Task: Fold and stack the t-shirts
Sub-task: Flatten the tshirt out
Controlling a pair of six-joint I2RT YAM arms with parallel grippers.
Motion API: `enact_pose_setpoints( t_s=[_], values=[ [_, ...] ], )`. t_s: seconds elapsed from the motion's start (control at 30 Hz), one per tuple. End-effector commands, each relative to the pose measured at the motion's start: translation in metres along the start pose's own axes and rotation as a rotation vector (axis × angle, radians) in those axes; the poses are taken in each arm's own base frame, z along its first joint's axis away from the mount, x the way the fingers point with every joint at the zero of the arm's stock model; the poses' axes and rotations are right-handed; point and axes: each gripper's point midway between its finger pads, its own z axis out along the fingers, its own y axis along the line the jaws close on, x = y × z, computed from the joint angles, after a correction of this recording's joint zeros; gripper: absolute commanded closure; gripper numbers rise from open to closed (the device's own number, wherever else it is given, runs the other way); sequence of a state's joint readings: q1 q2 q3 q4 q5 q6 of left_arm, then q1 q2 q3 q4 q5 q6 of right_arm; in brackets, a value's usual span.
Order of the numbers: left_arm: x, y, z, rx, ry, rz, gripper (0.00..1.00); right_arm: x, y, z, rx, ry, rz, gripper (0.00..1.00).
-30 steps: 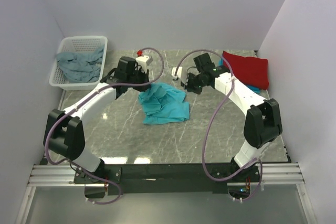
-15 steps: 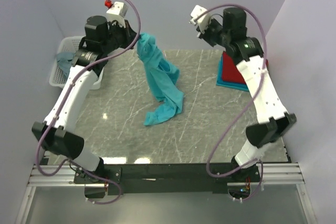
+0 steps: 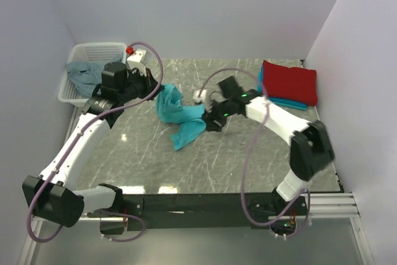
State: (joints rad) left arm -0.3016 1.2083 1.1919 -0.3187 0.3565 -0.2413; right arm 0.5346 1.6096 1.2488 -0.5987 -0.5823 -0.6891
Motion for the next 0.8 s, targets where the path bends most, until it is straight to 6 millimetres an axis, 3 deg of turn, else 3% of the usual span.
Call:
enact_pose_setpoints(
  t_s=[0.0,0.03,0.1,0.13,0.23,0.4,0.57,0.63,0.7,0.77],
  values=[
    [-0.02,0.006,-0.02,-0.076,-0.114,-0.003,1.0,-0.033,-0.017,0.028,0.085,0.0,0.012,0.39],
    [-0.022,0.006,-0.027,-0.089,-0.135,-0.002,1.0,-0.016,-0.028,0.047,0.114,0.076,0.064,0.39],
    [-0.011,0.014,-0.03,-0.123,-0.14,-0.012,1.0,-0.021,-0.046,0.057,0.161,0.102,0.079,0.4],
    [-0.011,0.014,-0.036,-0.129,-0.157,-0.008,1.0,-0.007,-0.056,0.069,0.191,0.156,0.098,0.4],
    [0.001,0.019,-0.04,-0.149,-0.15,-0.014,1.0,-0.005,-0.072,0.079,0.235,0.188,0.096,0.42],
    [0.012,0.025,-0.043,-0.172,-0.142,-0.009,1.0,-0.013,-0.091,0.079,0.303,0.195,0.068,0.46],
    [0.012,0.03,-0.044,-0.184,-0.144,0.003,1.0,-0.008,-0.091,0.085,0.287,0.216,0.067,0.54],
    [0.011,0.031,-0.045,-0.187,-0.146,0.007,1.0,-0.011,-0.083,0.082,0.244,0.219,0.067,0.63],
    [0.01,0.031,-0.047,-0.189,-0.144,0.014,1.0,-0.02,-0.072,0.069,0.203,0.197,0.053,0.63],
    [0.009,0.03,-0.048,-0.186,-0.149,0.022,1.0,-0.025,-0.074,0.061,0.216,0.177,0.025,0.6]
  ],
)
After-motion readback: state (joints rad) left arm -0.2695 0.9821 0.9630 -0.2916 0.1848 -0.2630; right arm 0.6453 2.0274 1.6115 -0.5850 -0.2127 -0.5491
